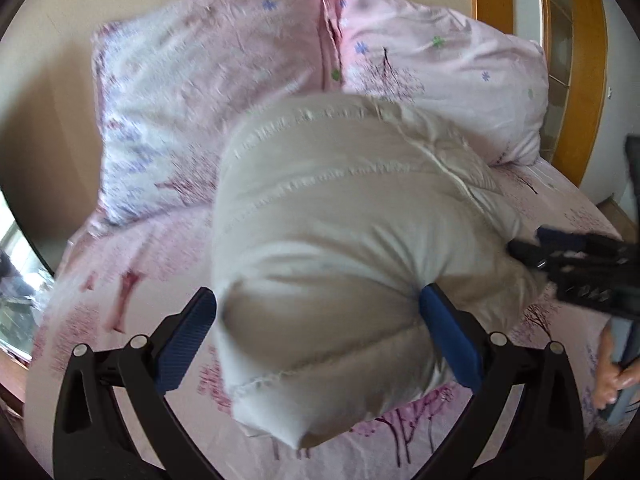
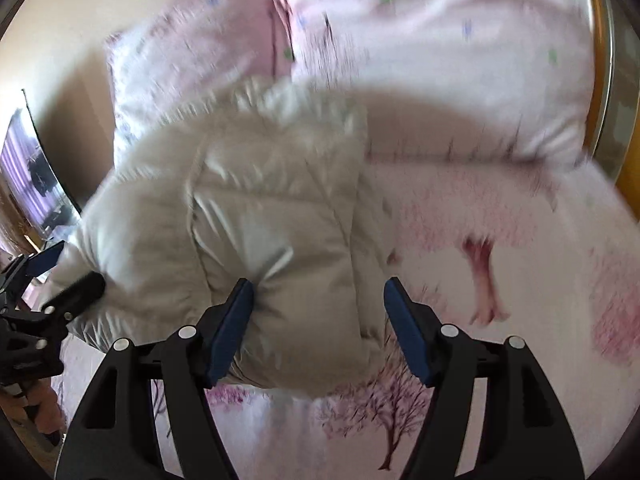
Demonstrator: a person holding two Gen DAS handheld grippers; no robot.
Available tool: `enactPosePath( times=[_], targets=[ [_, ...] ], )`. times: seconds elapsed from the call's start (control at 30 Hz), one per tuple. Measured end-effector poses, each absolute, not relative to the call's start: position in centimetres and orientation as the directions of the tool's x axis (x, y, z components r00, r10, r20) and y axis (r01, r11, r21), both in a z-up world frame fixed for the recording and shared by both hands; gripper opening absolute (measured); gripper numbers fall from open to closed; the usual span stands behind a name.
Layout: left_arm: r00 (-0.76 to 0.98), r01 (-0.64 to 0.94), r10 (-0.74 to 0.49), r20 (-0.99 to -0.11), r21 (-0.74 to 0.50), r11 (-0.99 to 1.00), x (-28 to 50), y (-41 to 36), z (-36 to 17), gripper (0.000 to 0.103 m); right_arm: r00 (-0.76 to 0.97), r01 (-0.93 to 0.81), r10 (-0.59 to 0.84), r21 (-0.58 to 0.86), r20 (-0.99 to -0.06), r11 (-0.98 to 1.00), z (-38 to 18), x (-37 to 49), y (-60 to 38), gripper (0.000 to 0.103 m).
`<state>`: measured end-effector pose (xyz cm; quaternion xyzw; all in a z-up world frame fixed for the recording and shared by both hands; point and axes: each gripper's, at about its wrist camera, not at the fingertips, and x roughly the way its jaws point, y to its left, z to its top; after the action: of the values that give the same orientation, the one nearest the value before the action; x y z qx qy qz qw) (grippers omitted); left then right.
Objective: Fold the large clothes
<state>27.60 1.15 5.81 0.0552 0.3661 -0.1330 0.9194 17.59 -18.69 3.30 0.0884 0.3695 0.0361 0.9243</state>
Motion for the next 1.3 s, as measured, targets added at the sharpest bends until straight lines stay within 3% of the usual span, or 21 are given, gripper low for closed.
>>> enactPosePath(
  times=[0.2,0.3,0.53,0.9,1.3],
  targets=[
    [0.712,0.29,-0.19,-0.676,0.037,0.956,27.4,0.4,4.9,0.101,0.68,0.026,0.158,0.239,-0.716,0.971,0.8,19.4,-19.4,0.076],
    [0.708,0.289,-0.232,-0.667,-0.026,0.957,27.0,1.6,5.4,0.101,0.703,0.035,0.161,0.26,-0.692,0.965,1.8,18.3,-20.0,0.077],
    [0.736,0.266,-0.287,-0.613,-0.128,0.956,24.8,4.9,6.9,0.101,0.809,0.061,0.079,0.217,-0.582,0.974,4.9,13.9,-20.4,0.101],
    [0.769,0.187,-0.206,-0.605,-0.097,0.978,21.8,7.7,8.0,0.101,0.837,0.15,-0.087,0.074,-0.54,0.986,7.1,10.6,-19.3,0.102],
    [0.744,0.144,-0.124,-0.657,-0.023,0.989,17.3,9.0,8.4,0.101,0.834,0.051,-0.013,0.054,-0.552,0.997,8.0,6.0,-15.6,0.102]
  ],
)
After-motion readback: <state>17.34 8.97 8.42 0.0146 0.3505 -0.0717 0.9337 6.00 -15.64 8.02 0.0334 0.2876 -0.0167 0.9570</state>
